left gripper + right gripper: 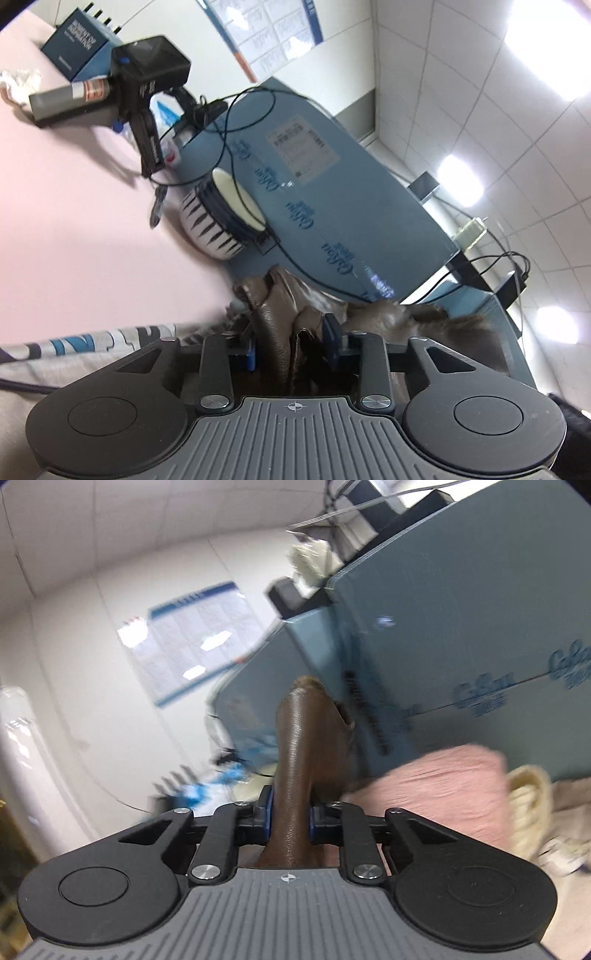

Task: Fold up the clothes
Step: 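Close the right gripper on the brown leather jacket while the left gripper grasps it too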

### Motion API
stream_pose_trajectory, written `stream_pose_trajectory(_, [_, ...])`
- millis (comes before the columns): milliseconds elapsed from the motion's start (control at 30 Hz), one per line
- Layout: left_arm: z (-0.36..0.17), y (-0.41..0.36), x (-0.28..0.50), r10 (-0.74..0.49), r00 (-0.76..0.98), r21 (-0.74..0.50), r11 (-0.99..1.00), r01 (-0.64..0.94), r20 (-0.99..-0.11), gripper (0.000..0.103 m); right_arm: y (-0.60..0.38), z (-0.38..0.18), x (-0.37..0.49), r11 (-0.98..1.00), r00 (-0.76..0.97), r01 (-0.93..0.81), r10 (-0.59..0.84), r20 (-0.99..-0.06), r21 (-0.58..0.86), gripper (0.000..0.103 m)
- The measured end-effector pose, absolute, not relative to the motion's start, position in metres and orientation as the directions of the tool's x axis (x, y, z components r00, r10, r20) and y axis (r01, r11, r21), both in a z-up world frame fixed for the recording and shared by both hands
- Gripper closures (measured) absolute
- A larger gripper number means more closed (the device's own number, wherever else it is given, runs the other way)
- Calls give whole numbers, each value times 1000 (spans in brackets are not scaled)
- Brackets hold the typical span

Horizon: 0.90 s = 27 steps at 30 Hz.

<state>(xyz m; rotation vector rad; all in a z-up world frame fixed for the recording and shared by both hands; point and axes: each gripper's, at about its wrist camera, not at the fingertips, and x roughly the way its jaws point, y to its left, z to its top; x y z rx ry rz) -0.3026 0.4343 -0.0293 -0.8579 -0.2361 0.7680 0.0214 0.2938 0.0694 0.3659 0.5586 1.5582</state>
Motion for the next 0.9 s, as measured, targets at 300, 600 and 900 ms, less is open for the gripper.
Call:
stream_pose_trajectory(300, [-11,368,-330,677,733,-656,585,-477,71,83,218,77,0,-211,-235,-722,970,54,659,88])
stream_pose_trajectory(600, [15,281,-302,449,885,-535,781,-323,121,83,89,96,2,-92,-118,-774,993,0,627,88])
stream_pose_trajectory(900, [3,234,-206,221,958,-424,862,-279,-182,83,-16,68,56,280,117,-717,951,-285,639,88])
